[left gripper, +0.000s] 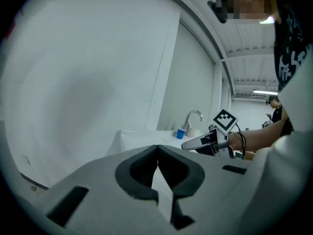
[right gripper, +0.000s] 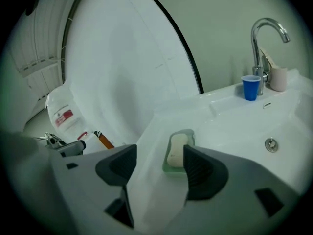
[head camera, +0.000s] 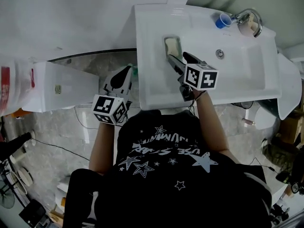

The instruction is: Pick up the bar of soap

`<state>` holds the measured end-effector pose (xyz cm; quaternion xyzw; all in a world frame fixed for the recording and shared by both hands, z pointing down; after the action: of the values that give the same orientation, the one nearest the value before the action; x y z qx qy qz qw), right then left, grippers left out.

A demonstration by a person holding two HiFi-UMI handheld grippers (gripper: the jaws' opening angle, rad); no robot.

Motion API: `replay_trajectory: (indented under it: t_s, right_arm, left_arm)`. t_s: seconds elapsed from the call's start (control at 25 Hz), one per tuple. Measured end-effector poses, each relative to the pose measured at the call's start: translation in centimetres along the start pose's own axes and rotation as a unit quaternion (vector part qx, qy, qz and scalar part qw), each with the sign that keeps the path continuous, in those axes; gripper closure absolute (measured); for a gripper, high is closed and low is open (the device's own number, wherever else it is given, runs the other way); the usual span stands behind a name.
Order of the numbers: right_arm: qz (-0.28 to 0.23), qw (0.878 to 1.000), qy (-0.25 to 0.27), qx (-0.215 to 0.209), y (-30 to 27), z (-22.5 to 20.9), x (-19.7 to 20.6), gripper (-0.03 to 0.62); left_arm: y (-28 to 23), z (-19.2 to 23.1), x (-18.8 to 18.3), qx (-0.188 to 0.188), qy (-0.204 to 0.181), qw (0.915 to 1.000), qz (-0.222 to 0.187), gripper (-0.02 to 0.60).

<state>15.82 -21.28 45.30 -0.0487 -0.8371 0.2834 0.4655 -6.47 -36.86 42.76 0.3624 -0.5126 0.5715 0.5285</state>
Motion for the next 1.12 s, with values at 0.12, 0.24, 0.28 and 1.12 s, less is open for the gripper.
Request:
replay_trajectory:
  t_s: [0.12, 0.24, 0.28, 1.12]
  right_arm:
    - [0.019, 0.999, -0.008, 0.03, -1.2, -0.8, -0.1, 0.306]
    - [0.039, 0.998, -0.012, 0.054, -2.4, -1.5, -0.4, 0.338]
    - [0.046, 0.997, -0.01, 0.061, -2.8, -1.6, -0.6, 0.344]
    - [0.191, 0.968, 0.049, 0.158, -9.1, -2.6, -0.8, 0.39]
  left_arm:
    - [-1.6, 1.4, -0.2, 0.018, 0.002, 0.9998, 0.004, 0.571]
    - [-3.3, 2.3, -0.2, 0.037, 0.006, 0.9993, 0.008, 0.571]
    - [-3.8, 2.5, -0.2, 0.043, 0.007, 0.999, 0.009, 0.571]
    - [-8.0, 5.8, 1.3, 0.067, 0.047, 0.9965, 0.018, 0.571]
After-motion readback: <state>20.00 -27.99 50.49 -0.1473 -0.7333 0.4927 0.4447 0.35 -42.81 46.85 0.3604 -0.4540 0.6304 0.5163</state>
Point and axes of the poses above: the fingertips, and each gripper's own axes: y backward along the fingers, z to its left, x out of its underside, the point moved 8 cm from there along y, backward along the fingers, and after that the axes turned 2 degrees about -z, right-handed, at the moved point
